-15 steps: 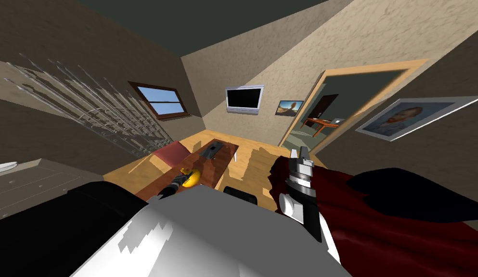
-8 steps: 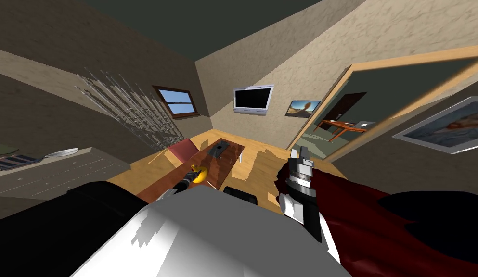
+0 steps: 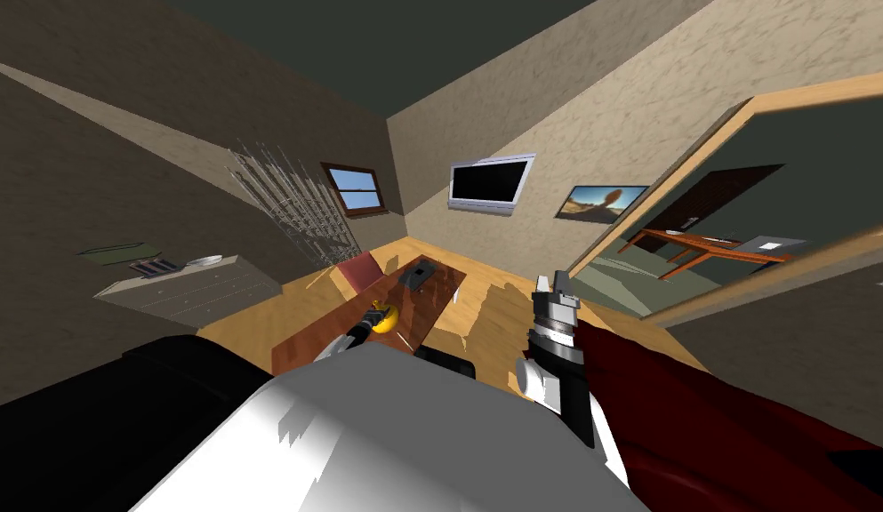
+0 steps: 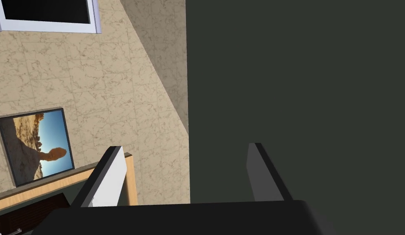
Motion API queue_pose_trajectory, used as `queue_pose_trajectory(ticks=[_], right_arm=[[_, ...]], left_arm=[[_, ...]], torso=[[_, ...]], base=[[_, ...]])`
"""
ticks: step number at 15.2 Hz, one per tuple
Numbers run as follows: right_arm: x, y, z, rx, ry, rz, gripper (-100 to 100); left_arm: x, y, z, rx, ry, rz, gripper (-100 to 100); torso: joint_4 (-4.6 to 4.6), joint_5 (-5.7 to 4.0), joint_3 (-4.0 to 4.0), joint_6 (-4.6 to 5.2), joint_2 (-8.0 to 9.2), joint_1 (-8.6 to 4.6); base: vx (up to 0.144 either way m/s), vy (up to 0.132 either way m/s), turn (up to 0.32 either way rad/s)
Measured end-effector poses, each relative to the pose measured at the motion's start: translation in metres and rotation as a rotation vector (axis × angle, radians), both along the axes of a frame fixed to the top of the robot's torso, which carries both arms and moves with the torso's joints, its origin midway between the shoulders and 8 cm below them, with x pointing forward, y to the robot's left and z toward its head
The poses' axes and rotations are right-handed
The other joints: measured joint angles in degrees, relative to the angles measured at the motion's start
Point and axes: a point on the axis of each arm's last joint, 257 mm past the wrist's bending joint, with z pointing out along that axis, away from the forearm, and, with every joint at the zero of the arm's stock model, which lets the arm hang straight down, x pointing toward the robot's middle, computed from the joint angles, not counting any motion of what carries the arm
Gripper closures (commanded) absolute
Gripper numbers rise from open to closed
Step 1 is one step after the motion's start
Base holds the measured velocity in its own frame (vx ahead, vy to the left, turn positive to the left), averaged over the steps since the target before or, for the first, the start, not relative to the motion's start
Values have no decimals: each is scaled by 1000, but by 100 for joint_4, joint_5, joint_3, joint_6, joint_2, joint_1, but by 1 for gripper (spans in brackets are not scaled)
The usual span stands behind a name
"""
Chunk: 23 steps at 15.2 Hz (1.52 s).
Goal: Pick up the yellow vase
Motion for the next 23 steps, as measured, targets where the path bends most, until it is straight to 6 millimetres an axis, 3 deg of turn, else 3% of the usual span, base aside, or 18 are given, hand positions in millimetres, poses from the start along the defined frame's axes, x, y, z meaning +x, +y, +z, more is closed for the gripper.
queue_pose_trajectory(ticks=[1, 2, 8, 23], right_arm=[[0, 0, 0, 0, 0, 0, 0], [0, 0, 0, 0, 0, 0, 0], [0, 0, 0, 0, 0, 0, 0], [0, 0, 0, 0, 0, 0, 0]], left_arm=[[6, -7, 2, 2, -5, -6, -100], [7, -9, 2, 3, -5, -6, 100], [5, -4, 2, 4, -5, -1, 100], [-77, 100, -5, -9, 16, 130, 100]], torso=[[0, -1, 1, 0, 2, -5], [0, -3, 3, 1, 6, -15], [-7, 9, -1, 10, 6, -33], [-44, 68, -26, 1, -6, -14]], base=[[12, 45, 24], [5, 17, -4], [-4, -19, -80], [-11, -73, -134]])
